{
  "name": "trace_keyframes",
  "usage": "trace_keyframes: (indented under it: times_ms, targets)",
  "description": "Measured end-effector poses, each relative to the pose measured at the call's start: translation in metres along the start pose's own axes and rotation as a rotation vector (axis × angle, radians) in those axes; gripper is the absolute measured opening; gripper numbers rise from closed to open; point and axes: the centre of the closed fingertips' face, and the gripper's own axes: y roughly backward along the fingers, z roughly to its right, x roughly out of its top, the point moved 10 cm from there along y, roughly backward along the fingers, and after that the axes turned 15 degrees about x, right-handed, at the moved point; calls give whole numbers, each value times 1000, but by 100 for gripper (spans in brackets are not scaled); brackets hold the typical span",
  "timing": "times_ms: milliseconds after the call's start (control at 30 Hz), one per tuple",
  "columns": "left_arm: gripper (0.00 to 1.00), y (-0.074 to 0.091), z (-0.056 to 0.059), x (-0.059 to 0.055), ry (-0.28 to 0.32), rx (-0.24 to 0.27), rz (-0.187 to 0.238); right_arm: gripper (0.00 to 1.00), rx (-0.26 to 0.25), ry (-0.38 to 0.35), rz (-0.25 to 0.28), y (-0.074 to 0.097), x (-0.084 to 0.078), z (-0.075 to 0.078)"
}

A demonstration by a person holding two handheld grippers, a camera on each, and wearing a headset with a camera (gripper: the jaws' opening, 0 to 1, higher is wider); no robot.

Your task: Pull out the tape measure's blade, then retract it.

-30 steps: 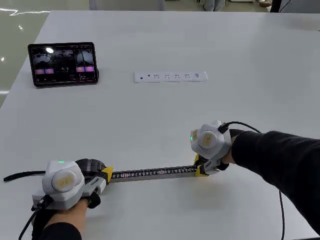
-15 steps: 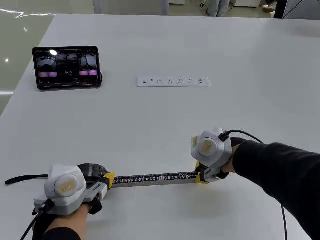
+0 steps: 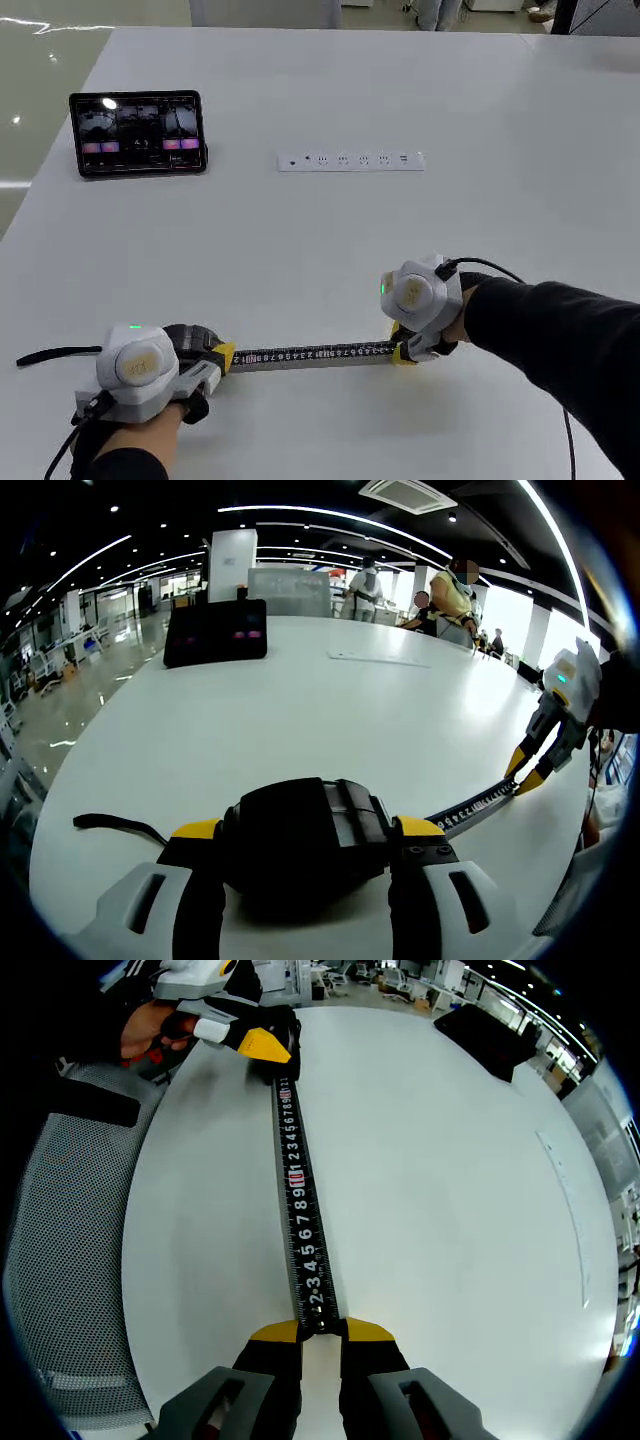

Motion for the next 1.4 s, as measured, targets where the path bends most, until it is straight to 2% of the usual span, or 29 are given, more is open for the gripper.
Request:
trace_keyframes:
  times_ms: [367, 867, 1400]
  targets:
    - [62, -1, -1, 0, -4, -13, -3, 9, -5, -5, -15, -2, 7, -1]
    - [62, 0, -2, 0, -7, -21, -18, 9, -12, -18, -1, -4, 13, -3]
    - [62, -2, -2, 1, -17, -33, -34, 9, -18, -25, -14, -8, 25, -5]
